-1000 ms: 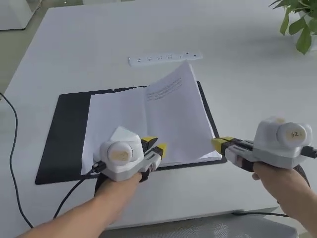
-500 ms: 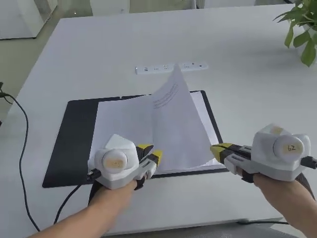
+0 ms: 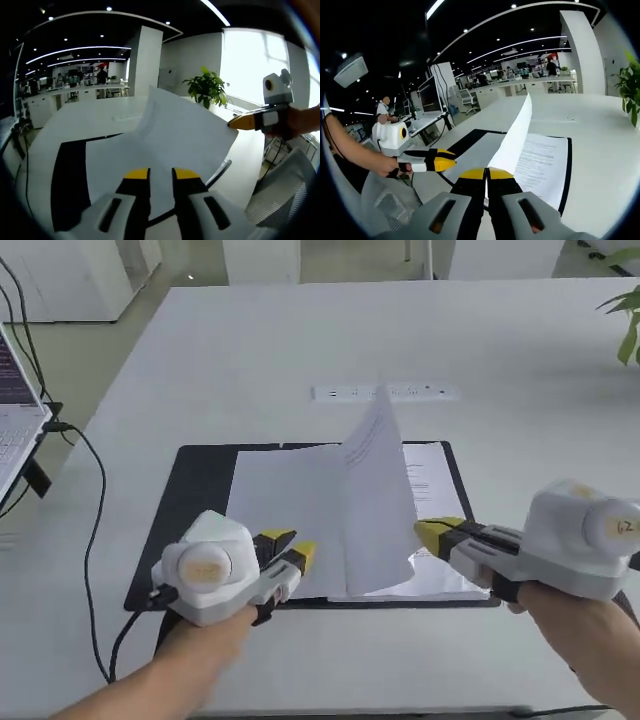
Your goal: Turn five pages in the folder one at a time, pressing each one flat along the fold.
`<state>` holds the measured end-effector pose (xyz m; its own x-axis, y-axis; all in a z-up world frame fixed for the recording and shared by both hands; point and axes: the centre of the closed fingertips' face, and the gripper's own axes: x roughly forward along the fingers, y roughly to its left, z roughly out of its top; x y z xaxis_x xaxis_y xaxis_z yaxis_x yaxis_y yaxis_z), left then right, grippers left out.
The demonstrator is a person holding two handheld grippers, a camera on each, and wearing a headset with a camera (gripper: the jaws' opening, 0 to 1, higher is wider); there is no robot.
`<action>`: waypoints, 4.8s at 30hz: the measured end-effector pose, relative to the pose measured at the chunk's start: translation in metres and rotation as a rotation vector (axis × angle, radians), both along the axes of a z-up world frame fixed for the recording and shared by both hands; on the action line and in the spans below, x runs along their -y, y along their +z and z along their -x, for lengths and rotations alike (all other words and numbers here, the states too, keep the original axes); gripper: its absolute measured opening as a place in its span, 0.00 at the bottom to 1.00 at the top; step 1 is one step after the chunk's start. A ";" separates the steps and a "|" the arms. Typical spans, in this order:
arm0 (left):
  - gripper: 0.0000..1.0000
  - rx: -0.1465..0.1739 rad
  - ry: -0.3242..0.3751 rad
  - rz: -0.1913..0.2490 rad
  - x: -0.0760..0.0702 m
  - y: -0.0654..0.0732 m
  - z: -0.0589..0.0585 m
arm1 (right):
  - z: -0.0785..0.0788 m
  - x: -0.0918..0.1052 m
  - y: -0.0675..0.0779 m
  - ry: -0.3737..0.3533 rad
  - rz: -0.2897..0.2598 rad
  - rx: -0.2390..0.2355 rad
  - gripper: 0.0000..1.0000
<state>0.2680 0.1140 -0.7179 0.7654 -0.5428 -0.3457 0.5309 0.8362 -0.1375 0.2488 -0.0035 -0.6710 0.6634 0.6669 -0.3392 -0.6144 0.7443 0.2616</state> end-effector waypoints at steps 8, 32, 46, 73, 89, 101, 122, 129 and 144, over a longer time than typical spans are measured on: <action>0.15 0.006 0.053 0.004 -0.040 0.006 0.005 | -0.001 -0.045 0.009 0.069 -0.026 0.008 0.00; 0.15 0.007 0.171 0.030 -0.130 0.013 0.020 | -0.014 -0.165 -0.024 0.217 -0.060 -0.088 0.00; 0.15 -0.046 0.189 0.040 -0.148 -0.006 0.040 | -0.011 -0.209 -0.086 0.286 0.007 -0.215 0.00; 0.14 -0.092 0.162 0.017 -0.137 -0.028 0.033 | -0.011 -0.215 -0.112 0.257 -0.075 -0.342 0.07; 0.09 -0.143 0.002 -0.067 -0.071 -0.068 0.005 | -0.060 -0.101 -0.062 0.017 -0.230 -0.293 0.00; 0.06 -0.186 0.049 -0.107 -0.064 -0.090 -0.007 | -0.077 -0.071 -0.072 -0.049 -0.330 -0.405 0.00; 0.00 -0.176 0.065 -0.179 -0.070 -0.100 -0.003 | -0.171 -0.053 -0.102 -0.187 -0.509 -0.585 0.00; 0.00 -0.175 0.062 -0.193 -0.070 -0.101 -0.003 | -0.198 -0.053 -0.115 -0.229 -0.556 -0.658 0.00; 0.00 -0.167 0.071 -0.191 -0.070 -0.101 -0.003 | -0.217 -0.067 -0.134 -0.273 -0.585 -0.725 0.00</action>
<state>0.2709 0.1835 -0.8188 0.7228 -0.4026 -0.5617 0.4530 0.8898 -0.0549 0.4659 0.0637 -0.8045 0.5810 0.7143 -0.3902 0.0164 0.4690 0.8830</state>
